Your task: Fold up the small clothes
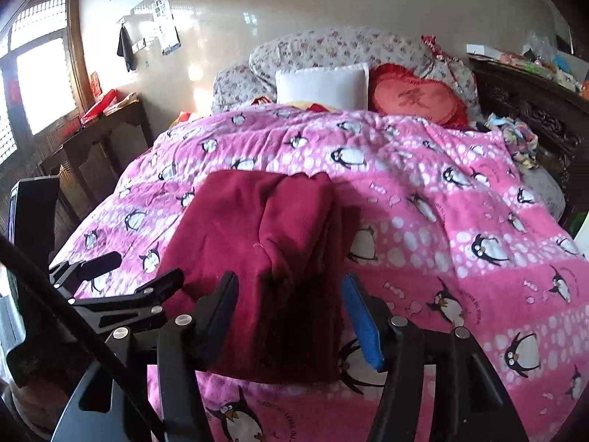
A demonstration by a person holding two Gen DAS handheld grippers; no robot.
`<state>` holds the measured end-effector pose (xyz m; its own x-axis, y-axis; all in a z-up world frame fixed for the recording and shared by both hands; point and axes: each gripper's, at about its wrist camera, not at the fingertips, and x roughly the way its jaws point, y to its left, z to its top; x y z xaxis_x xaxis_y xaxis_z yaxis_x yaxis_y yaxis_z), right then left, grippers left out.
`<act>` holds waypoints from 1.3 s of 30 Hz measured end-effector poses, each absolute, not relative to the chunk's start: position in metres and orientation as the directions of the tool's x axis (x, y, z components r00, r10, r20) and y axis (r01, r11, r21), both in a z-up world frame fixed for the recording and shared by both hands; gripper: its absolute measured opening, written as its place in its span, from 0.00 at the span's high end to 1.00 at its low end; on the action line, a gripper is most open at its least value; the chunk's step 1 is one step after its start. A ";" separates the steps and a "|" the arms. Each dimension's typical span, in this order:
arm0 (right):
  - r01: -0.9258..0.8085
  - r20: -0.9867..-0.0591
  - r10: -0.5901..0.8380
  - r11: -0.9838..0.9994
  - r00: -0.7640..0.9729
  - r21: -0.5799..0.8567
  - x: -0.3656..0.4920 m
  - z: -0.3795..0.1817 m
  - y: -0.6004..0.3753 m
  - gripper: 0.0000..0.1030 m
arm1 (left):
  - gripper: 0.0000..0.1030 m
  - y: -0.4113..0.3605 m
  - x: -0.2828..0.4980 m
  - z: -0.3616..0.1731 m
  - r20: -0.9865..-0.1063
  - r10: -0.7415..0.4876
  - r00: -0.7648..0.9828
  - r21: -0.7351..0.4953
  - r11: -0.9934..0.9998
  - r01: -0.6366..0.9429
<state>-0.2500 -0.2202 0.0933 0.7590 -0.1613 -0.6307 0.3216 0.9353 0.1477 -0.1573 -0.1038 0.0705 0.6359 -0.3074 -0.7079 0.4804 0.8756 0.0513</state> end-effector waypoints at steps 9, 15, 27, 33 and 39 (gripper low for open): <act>0.363 -0.617 -0.222 0.925 0.755 0.111 -0.257 0.101 -0.213 0.26 | 0.10 -0.088 -0.169 0.086 -0.685 -0.311 0.659 0.040 0.887 0.460; 0.370 -0.610 -0.220 0.920 0.761 0.130 -0.262 0.104 -0.213 0.17 | 0.10 -0.082 -0.173 0.094 -0.670 -0.316 0.671 0.025 0.895 0.446; 0.355 -0.616 -0.208 0.926 0.760 0.126 -0.261 0.103 -0.204 0.14 | 0.10 -0.081 -0.179 0.100 -0.654 -0.314 0.688 0.030 0.898 0.439; 0.358 -0.624 -0.205 0.925 0.754 0.129 -0.260 0.101 -0.204 0.13 | 0.10 -0.081 -0.179 0.099 -0.655 -0.313 0.688 0.031 0.898 0.439; 0.364 -0.627 -0.203 0.921 0.752 0.137 -0.259 0.099 -0.205 0.13 | 0.10 -0.082 -0.180 0.099 -0.655 -0.316 0.687 0.030 0.897 0.441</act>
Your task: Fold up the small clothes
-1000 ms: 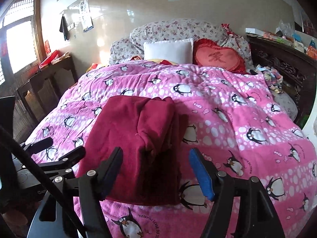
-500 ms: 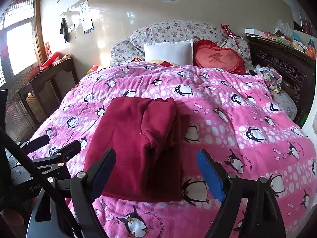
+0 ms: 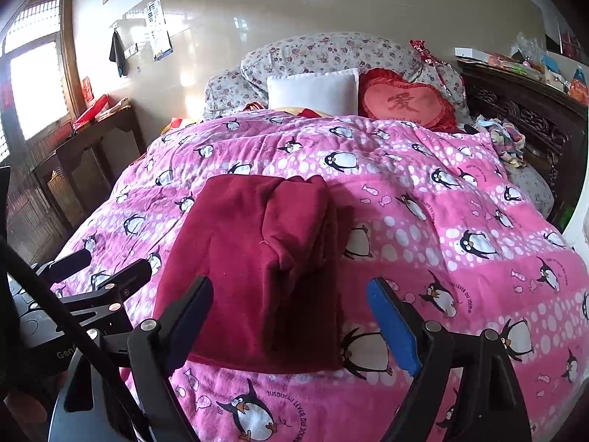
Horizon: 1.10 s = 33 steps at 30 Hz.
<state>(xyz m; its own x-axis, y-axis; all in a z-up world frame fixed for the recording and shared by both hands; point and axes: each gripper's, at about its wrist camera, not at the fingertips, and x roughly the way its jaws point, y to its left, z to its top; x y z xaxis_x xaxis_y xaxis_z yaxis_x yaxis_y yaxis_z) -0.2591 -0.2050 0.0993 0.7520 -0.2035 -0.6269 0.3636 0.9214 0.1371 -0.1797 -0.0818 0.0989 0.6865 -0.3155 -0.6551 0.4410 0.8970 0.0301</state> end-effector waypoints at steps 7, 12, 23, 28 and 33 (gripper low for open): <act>0.362 -0.634 -0.196 0.921 0.748 0.142 -0.257 0.097 -0.206 0.13 | 0.10 -0.084 -0.180 0.098 -0.657 -0.313 0.686 0.034 0.897 0.441; 0.363 -0.635 -0.198 0.921 0.747 0.140 -0.255 0.096 -0.204 0.13 | 0.10 -0.084 -0.180 0.097 -0.656 -0.316 0.686 0.031 0.896 0.442; 0.363 -0.643 -0.193 0.921 0.741 0.143 -0.253 0.093 -0.205 0.13 | 0.10 -0.087 -0.176 0.092 -0.664 -0.313 0.679 0.032 0.896 0.444; 0.362 -0.648 -0.187 0.920 0.738 0.147 -0.252 0.091 -0.205 0.13 | 0.10 -0.086 -0.176 0.092 -0.664 -0.312 0.680 0.033 0.895 0.444; 0.356 -0.655 -0.183 0.924 0.733 0.141 -0.248 0.088 -0.206 0.13 | 0.10 -0.086 -0.173 0.090 -0.664 -0.312 0.679 0.034 0.895 0.445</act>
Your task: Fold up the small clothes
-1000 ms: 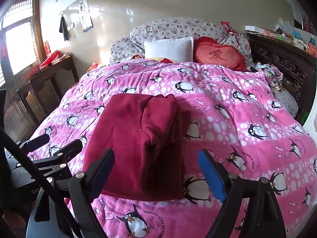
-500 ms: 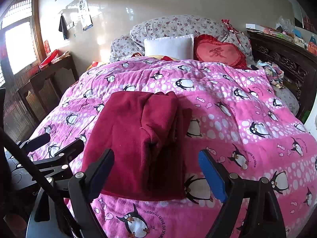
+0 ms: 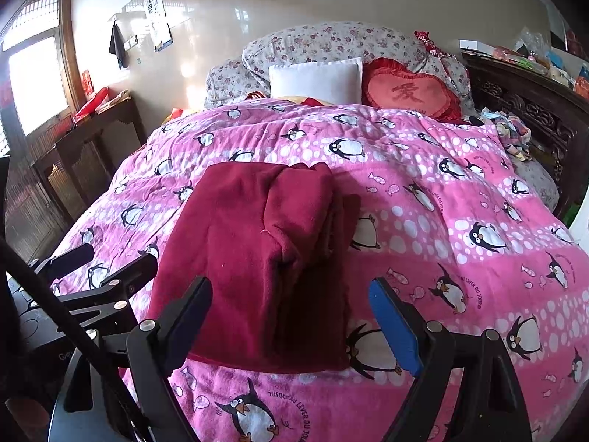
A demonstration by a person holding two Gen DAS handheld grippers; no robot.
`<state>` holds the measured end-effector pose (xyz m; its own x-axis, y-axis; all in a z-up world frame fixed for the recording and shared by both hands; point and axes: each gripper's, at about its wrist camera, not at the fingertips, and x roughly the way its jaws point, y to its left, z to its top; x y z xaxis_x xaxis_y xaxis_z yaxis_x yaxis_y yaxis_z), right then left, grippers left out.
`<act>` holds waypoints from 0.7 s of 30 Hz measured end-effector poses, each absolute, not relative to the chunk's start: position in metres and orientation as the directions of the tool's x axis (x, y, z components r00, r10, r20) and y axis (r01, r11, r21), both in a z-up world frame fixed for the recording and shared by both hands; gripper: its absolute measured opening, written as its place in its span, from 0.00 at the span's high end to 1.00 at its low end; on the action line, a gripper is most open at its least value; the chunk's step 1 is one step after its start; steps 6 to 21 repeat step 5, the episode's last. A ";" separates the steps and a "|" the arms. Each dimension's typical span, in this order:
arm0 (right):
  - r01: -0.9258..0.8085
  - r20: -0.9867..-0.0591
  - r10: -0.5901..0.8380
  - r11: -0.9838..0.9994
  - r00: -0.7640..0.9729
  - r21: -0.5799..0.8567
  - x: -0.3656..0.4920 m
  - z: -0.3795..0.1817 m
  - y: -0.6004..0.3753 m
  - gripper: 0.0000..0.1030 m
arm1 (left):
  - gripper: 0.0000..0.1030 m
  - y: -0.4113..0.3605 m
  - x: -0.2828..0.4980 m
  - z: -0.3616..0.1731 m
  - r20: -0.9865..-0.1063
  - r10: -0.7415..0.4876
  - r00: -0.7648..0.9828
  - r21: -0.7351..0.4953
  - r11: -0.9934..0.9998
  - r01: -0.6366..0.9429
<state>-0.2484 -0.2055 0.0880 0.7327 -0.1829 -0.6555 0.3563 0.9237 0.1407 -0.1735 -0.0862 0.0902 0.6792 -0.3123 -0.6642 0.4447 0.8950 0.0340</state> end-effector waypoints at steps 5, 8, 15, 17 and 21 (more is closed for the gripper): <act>0.359 -0.660 -0.179 0.922 0.730 0.146 -0.247 0.086 -0.208 0.13 | 0.10 -0.089 -0.171 0.086 -0.660 -0.309 0.685 0.043 0.894 0.445; 0.359 -0.660 -0.179 0.922 0.730 0.146 -0.247 0.086 -0.208 0.13 | 0.10 -0.089 -0.171 0.086 -0.660 -0.309 0.685 0.043 0.894 0.445; 0.359 -0.660 -0.179 0.922 0.730 0.146 -0.247 0.086 -0.208 0.13 | 0.10 -0.089 -0.171 0.086 -0.660 -0.309 0.685 0.043 0.894 0.445; 0.359 -0.660 -0.179 0.922 0.730 0.146 -0.247 0.086 -0.208 0.13 | 0.10 -0.089 -0.171 0.086 -0.660 -0.309 0.685 0.043 0.894 0.445; 0.359 -0.660 -0.179 0.922 0.730 0.146 -0.247 0.086 -0.208 0.13 | 0.10 -0.089 -0.171 0.086 -0.660 -0.309 0.685 0.043 0.894 0.445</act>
